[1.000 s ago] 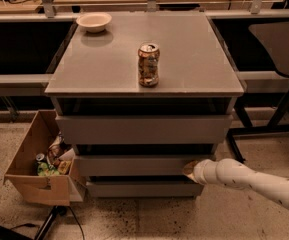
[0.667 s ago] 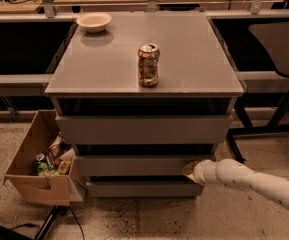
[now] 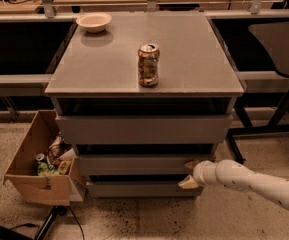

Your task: Close middle drawer

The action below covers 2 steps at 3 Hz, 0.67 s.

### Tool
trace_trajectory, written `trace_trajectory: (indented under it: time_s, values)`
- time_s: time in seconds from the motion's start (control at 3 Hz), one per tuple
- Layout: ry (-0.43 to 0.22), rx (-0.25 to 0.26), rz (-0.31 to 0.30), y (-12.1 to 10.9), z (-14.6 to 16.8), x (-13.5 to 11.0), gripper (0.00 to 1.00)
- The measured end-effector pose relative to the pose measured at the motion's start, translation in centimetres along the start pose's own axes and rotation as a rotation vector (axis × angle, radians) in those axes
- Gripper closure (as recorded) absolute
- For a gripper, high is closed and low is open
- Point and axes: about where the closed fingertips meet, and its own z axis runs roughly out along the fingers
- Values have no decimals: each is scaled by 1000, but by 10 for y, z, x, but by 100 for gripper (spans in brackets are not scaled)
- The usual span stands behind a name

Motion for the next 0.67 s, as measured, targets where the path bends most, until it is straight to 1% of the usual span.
trace_trajectory:
  time_s: [0.33,0.67]
  values:
    - [0,0,0,0,0,0,100]
    - [4,-9,-10,7,-8,-2,100]
